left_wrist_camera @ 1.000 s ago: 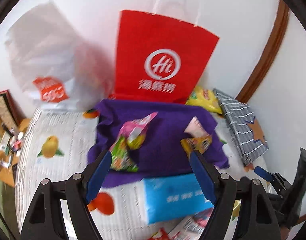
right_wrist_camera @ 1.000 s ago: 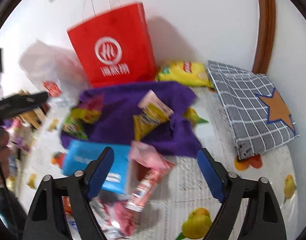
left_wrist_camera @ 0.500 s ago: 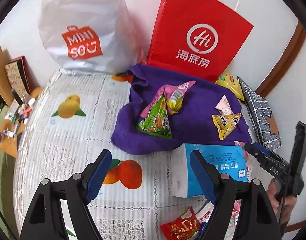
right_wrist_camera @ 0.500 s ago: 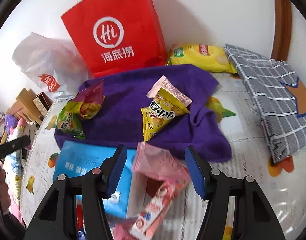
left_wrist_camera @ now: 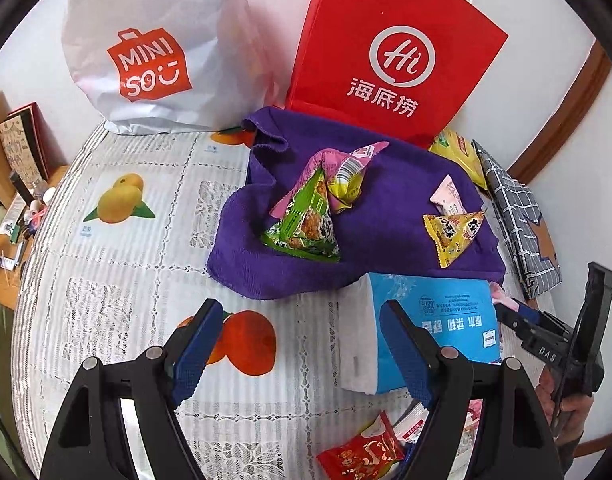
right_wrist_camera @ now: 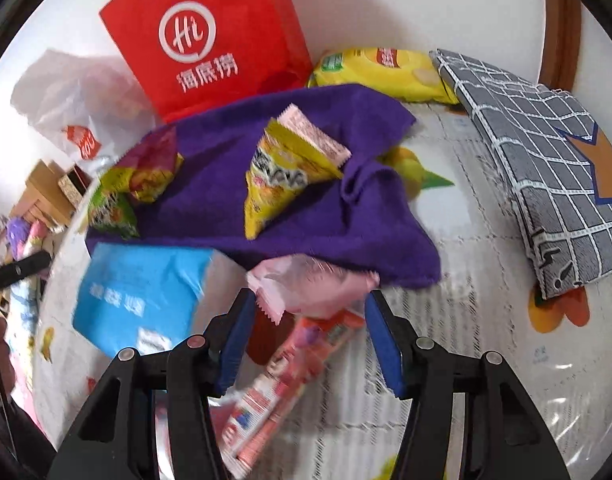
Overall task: Organize snacks
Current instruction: 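Withdraw both tools from the towel toward the snacks beside the tissue pack, then grasp the pink wrapped candy with the right tool while the left tool grasps the red packet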
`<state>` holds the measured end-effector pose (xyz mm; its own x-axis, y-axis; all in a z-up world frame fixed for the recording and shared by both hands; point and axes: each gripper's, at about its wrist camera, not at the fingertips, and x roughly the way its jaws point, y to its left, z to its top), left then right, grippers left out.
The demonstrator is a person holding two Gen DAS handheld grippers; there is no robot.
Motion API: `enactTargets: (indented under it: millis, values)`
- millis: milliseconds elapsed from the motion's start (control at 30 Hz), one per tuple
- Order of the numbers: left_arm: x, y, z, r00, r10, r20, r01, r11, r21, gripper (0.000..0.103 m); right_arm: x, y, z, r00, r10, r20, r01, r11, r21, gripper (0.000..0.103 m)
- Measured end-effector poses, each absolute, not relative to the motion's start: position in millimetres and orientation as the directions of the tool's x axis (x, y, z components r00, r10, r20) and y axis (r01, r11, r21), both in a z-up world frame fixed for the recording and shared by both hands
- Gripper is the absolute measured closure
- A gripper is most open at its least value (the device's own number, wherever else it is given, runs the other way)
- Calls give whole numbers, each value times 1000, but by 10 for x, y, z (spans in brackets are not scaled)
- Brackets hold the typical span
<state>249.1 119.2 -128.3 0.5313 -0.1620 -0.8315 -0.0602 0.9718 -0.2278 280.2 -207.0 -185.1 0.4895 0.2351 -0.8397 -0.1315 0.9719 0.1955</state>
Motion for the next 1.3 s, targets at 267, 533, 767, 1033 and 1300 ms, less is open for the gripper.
enactTargets:
  millis: [267, 533, 767, 1033, 1300]
  values:
    - [2461, 1252, -1270, 535, -155, -830, -70, 971, -227, 24, 2665, -2040, -1794, 511, 201, -836, -171, 977, 130, 44]
    - [2442, 1246, -1250, 538, -142, -831, -65, 976, -209, 24, 2756, -2062, -1610, 562, 196, -803, -130, 980, 149, 40]
    - [2460, 1279, -1318, 524, -145, -839, -70, 975, -213, 24, 3053, -2062, -1821, 507, 132, -852, -76, 991, 108, 55]
    - [2437, 1308, -1382, 511, -145, -848, -76, 974, -212, 24, 3043, -2026, -2095, 433, 111, -894, -92, 993, 78, 56]
    - [2285, 1254, -1400, 505, -140, -852, -58, 979, -195, 24, 2906, -2032, -1986, 478, 124, -870, -114, 990, 78, 69]
